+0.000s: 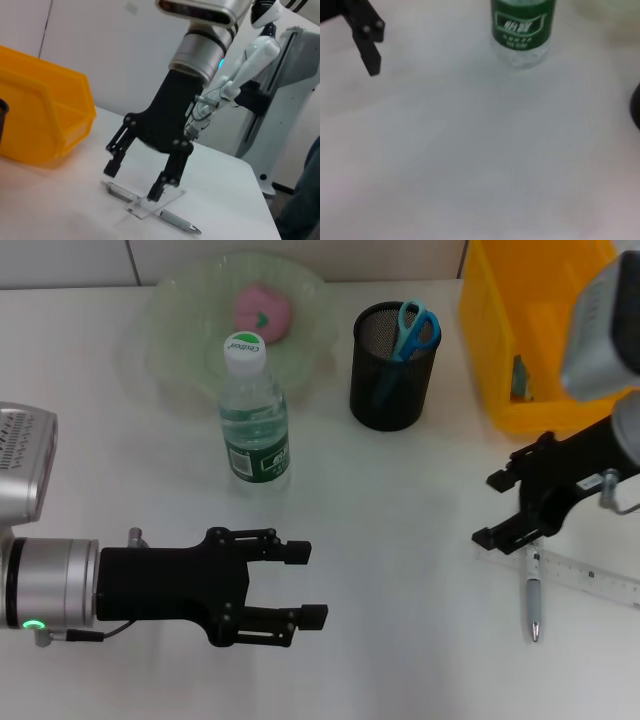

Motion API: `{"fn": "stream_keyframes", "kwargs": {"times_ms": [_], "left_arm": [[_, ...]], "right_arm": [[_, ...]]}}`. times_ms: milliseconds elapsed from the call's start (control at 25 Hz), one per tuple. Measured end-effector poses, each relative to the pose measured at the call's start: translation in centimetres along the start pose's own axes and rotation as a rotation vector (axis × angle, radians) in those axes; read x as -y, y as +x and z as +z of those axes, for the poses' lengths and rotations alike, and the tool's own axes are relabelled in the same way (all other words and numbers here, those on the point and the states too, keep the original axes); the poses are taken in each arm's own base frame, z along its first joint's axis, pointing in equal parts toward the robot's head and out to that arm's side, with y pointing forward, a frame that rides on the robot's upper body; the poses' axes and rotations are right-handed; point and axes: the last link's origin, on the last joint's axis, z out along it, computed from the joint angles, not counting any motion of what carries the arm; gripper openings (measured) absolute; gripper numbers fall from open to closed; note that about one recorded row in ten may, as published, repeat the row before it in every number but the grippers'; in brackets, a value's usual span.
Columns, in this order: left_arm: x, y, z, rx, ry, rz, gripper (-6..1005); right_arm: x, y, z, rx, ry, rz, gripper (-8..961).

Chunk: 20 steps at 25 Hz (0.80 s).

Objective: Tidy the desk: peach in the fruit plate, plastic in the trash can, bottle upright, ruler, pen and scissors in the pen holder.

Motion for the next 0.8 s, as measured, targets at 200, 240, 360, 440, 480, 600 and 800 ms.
{"fn": "stream_keyframes", "kwargs": {"times_ms": [200, 240, 360, 440, 480, 600, 800], "left_arm": [[-0.1, -0.2, 0.1, 0.001, 0.000, -0.007, 769], [-0.1, -0.2, 0.1, 0.000, 0.001, -0.009, 769], [-0.2, -0.4, 0.0, -0.002, 0.005, -0.013, 769], [-0.2, -0.5, 0.0, -0.002, 0.007, -0.020, 769], [-0.2, -0.5, 0.0, -0.001, 0.008, -0.022, 768], [0.0, -0.6, 0.1, 0.001, 0.013, -0.026, 768], [0.0, -0.6, 0.3, 0.005, 0.012, -0.026, 769]], "right_arm": [[-0.4, -0.5, 2.1, -0.044, -0.014, -0.028, 770], [-0.4, -0.5, 2.3, -0.049, -0.017, -0.029, 765], [-0.6, -0.4, 2.6, -0.064, -0.024, -0.034, 751], [-0.6, -0.2, 2.7, -0.074, -0.023, -0.033, 741], [-0.6, 0.0, 2.7, -0.079, -0.022, -0.032, 736], [-0.6, 0.2, 2.6, -0.092, -0.020, -0.028, 721], [-0.6, 0.7, 2.7, -0.110, -0.016, -0.014, 697]]}}
